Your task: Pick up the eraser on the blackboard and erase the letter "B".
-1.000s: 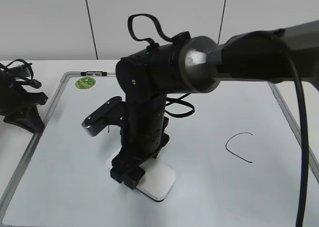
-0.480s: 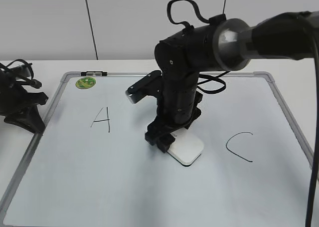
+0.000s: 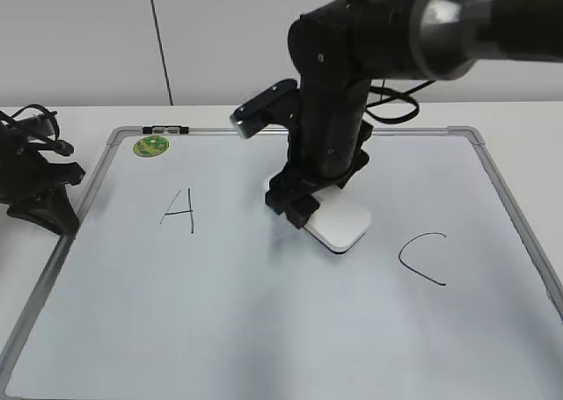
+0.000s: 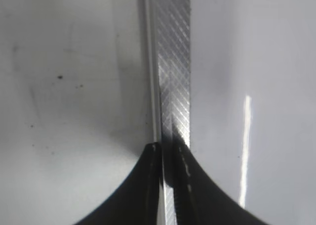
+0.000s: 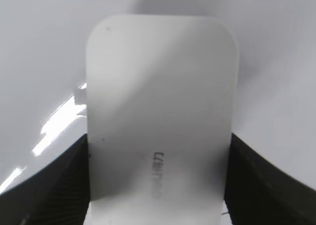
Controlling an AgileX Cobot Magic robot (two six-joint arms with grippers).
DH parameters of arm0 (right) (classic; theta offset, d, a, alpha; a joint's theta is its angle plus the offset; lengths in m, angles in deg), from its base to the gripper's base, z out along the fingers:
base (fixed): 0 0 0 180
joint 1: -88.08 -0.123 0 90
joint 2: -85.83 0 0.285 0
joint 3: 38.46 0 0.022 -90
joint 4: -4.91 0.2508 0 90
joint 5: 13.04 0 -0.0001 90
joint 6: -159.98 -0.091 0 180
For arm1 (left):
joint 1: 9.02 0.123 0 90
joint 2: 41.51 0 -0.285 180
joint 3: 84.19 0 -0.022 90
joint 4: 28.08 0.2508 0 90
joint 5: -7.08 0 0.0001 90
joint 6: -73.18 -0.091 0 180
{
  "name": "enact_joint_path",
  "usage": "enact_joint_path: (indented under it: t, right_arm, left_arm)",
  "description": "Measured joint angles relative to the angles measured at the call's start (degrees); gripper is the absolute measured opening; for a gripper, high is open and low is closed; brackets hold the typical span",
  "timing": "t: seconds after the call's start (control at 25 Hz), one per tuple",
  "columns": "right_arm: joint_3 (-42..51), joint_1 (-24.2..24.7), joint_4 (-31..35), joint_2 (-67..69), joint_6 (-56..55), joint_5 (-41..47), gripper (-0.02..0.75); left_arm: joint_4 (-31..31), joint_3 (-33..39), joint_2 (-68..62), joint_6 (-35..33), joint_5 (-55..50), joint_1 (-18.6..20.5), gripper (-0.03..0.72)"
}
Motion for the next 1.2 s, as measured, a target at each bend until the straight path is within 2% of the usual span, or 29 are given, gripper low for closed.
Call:
enact_joint_path:
  t: [0.32, 0.56, 0.84, 1.04, 1.2]
  right_arm:
    - [0.3, 8.5, 1.3, -4.4, -0.2, 4.0, 0.539]
    - [4.3, 19.3, 2.2, -5.8, -3.5, 5.2, 0.539]
    - [8.8, 30.8, 6.6, -5.8, -4.6, 4.1, 0.539]
    - [9.9, 34.9, 8.8, -5.8, -4.7, 2.7, 0.539]
    - [11.3, 35.5, 9.3, -5.8, -4.7, 0.5, 0.539]
  left_arm:
    - [0.0, 0.0, 0.0, 0.0, 0.0, 0.0, 0.034]
    - [-0.1, 0.0, 0.0, 0.0, 0.1, 0.0, 0.034]
    - [-0.1, 0.0, 0.0, 0.0, 0.1, 0.0, 0.034]
    - [-0.2, 0.0, 0.0, 0.0, 0.1, 0.0, 0.034]
    - [-0.3, 0.0, 0.0, 0.0, 0.1, 0.0, 0.034]
